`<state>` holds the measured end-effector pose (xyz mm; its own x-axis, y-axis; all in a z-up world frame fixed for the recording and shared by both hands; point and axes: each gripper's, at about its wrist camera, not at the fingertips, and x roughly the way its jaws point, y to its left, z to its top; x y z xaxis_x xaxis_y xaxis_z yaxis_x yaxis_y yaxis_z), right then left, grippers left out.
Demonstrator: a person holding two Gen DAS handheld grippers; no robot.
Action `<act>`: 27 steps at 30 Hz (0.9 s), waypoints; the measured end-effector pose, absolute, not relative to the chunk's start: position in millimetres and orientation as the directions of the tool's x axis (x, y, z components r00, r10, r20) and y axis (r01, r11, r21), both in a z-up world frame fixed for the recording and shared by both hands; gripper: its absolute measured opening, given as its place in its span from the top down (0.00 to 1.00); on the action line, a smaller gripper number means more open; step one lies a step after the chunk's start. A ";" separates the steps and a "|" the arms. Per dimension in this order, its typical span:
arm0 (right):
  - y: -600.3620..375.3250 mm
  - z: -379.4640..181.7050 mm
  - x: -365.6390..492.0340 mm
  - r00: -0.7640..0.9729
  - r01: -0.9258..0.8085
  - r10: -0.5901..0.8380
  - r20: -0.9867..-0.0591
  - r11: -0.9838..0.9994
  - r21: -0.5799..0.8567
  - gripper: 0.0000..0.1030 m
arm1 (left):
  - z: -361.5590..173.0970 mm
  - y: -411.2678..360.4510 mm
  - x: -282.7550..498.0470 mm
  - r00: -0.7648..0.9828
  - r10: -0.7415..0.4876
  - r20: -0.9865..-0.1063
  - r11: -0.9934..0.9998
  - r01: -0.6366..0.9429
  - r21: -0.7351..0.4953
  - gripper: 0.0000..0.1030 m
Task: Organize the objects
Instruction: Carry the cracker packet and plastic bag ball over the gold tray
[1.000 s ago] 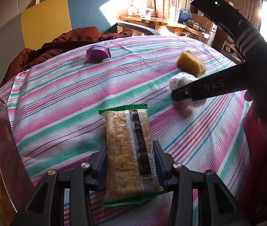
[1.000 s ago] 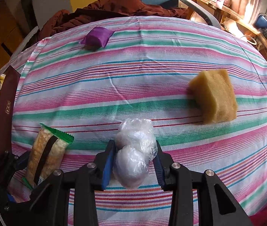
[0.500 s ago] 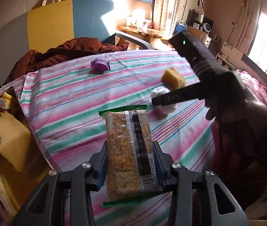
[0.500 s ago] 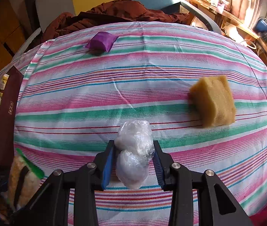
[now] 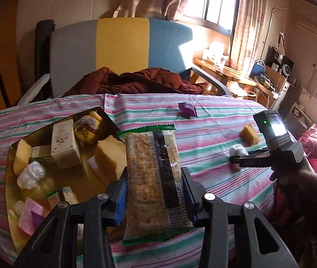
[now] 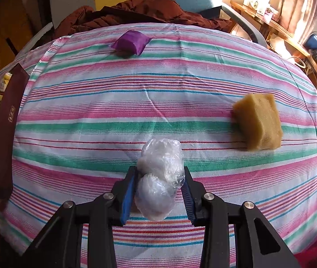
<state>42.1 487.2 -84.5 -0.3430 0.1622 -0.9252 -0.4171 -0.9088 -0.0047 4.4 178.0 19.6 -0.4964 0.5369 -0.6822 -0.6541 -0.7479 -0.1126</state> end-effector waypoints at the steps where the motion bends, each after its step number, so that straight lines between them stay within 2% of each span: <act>1: 486.5 -85.1 41.9 -0.340 -0.416 0.163 -0.926 -0.909 -0.008 0.62 | 21.0 172.7 2.9 -0.509 0.530 -0.678 -0.757 -0.645 -0.108 0.59; 17: 461.8 -86.3 37.0 -0.336 -0.364 0.140 -0.931 -0.931 -0.009 0.62 | 18.7 117.4 -7.9 -0.577 0.452 -0.680 -0.833 -0.545 -0.091 0.59; 27: 428.8 -70.1 37.3 -0.413 -0.324 0.028 -0.910 -0.939 0.118 0.62 | 5.8 103.2 -14.1 -0.567 0.425 -0.705 -0.850 -0.517 -0.097 0.59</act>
